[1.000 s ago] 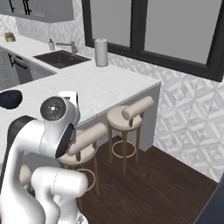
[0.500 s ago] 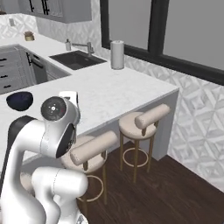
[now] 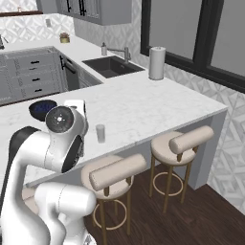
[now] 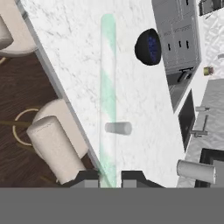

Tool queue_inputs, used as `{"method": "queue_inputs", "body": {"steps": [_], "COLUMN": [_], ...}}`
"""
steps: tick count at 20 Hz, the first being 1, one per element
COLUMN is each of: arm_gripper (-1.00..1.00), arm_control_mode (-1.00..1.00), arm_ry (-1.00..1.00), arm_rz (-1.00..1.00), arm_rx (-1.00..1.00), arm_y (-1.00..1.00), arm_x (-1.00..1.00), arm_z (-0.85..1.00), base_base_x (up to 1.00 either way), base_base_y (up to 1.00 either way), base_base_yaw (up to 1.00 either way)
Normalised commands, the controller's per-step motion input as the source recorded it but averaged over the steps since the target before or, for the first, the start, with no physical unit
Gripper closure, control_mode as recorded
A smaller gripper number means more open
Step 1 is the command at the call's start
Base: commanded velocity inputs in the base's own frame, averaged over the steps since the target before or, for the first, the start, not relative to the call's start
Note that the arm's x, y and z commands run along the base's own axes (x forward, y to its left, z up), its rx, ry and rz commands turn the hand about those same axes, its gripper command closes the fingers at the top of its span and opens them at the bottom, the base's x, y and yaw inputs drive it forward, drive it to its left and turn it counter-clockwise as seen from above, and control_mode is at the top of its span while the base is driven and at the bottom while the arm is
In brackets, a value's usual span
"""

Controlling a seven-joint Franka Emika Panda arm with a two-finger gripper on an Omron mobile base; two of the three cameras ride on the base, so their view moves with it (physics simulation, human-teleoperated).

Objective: Take a straw from the drawer in front and place it inside the glass cup on the dining counter.

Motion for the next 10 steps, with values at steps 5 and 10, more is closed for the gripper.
{"method": "queue_inputs", "body": {"steps": [5,10], "arm_gripper": [1.0,1.0], "arm_control_mode": [-1.0,-1.0], "arm_ry": [-0.23,-0.06], "arm_rz": [0.32,0.1], "arm_rx": [0.0,-0.08], "arm_y": [-0.39,-0.17], "arm_x": [0.38,0.56], "arm_z": [-0.02,0.0], "base_base_x": [0.0,0.0], "base_base_y": [0.0,0.0], "base_base_yaw": [0.0,0.0]}}
